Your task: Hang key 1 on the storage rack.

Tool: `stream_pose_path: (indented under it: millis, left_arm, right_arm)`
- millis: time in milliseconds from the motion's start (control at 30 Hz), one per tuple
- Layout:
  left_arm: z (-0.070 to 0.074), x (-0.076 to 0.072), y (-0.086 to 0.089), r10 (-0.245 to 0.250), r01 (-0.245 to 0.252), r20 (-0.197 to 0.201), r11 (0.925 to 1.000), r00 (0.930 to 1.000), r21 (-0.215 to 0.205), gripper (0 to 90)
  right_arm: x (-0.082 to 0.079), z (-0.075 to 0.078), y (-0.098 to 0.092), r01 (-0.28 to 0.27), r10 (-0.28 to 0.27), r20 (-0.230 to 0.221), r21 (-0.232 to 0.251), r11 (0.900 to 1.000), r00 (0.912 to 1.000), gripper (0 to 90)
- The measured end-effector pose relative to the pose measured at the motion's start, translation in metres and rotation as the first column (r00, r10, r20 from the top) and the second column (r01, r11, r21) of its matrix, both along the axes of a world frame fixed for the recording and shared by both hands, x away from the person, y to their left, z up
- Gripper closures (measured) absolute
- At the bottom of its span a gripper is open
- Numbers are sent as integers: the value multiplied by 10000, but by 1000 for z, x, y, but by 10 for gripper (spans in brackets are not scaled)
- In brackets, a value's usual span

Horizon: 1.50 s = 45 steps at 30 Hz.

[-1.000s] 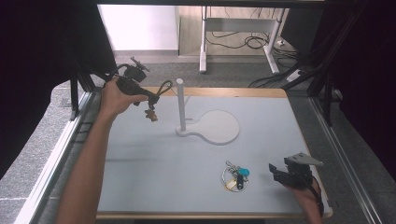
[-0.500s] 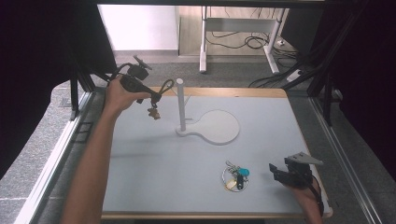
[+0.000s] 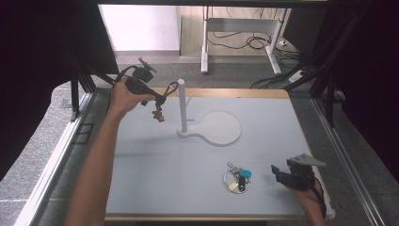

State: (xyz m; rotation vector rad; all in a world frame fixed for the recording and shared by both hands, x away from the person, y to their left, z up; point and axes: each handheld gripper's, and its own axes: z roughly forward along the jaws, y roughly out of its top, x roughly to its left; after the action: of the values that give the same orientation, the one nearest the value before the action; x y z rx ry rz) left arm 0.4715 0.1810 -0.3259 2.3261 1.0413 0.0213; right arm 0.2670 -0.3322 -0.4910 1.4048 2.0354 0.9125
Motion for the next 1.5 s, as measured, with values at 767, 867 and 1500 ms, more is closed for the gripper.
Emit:
stream_pose_path:
  millis: [767, 867, 1500]
  left_arm:
    - [-22, -8, -14, -355, 360, -106, 9982, 9993, 471, 638]
    - [-21, -12, -12, -313, 311, 16, 9980, 9995, 544, 628]
    - [-38, -82, 14, -336, 361, 1241, 9992, 9917, -181, 459]
  right_arm:
    - [1, -3, 3, 3, -4, -77, -57, 10000, 10000, 326]
    - [1, -3, 3, -31, 31, -48, -53, 10000, 10000, 326]
    - [-6, 15, 10, -742, 734, 514, 134, 9972, 9960, 318]
